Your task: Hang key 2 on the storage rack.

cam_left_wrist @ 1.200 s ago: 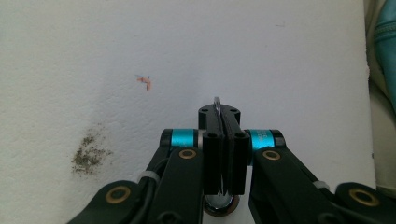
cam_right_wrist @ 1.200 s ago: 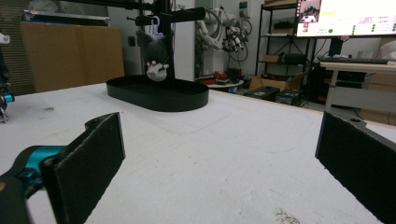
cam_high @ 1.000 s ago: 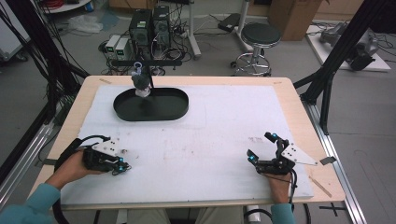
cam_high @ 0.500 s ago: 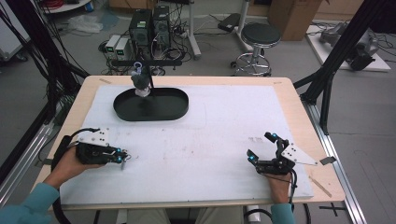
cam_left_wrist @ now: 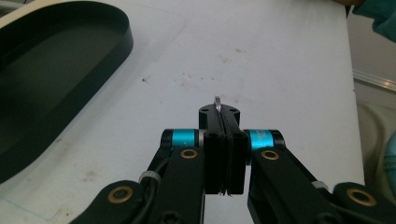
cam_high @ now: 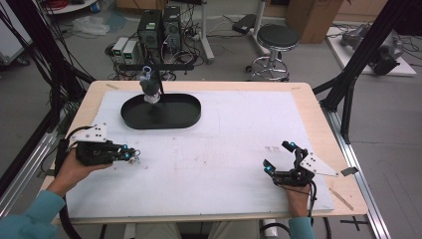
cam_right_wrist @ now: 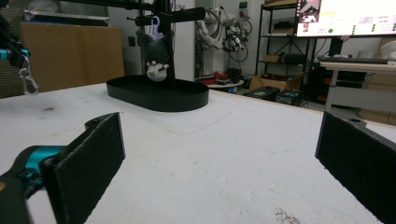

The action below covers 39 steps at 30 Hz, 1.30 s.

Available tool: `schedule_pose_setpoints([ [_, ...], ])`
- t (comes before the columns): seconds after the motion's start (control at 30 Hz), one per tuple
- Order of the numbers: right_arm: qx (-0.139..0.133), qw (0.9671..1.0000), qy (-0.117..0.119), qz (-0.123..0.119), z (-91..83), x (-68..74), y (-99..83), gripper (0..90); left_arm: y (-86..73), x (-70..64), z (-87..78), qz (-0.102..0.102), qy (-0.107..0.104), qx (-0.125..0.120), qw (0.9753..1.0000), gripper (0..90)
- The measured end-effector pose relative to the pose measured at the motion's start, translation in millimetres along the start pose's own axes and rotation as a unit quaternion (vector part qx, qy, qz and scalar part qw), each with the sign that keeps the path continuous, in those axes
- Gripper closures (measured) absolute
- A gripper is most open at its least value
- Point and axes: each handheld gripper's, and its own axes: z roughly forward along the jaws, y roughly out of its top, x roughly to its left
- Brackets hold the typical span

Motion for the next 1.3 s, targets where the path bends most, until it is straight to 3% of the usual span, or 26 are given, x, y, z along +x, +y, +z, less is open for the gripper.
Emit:
schedule_pose_setpoints([
  [0.23,0.0,1.0,0.0,0.001,0.0,0.1,0.0,0.6,25.7,8.8,-7.4,0.0,0.017,-0.034,0.9993,88.4],
  [0.47,0.0,1.0,0.001,0.001,-0.1,-0.1,0.0,0.6,49.3,17.2,-8.9,0.001,0.031,-0.038,0.9988,88.4],
  [0.6,0.0,1.0,0.001,0.001,-0.1,-0.2,-0.1,0.6,66.8,24.2,-8.3,-0.003,0.05,-0.045,0.9977,88.4],
  [1.1,0.001,1.0,0.001,0.001,-0.5,0.4,0.0,0.6,126.2,49.3,7.4,-0.007,0.074,-0.036,0.9966,88.4],
  [1.3,0.001,1.0,0.002,0.003,-0.4,0.1,0.0,0.6,143.6,58.1,16.3,-0.013,0.094,-0.031,0.995,88.4],
])
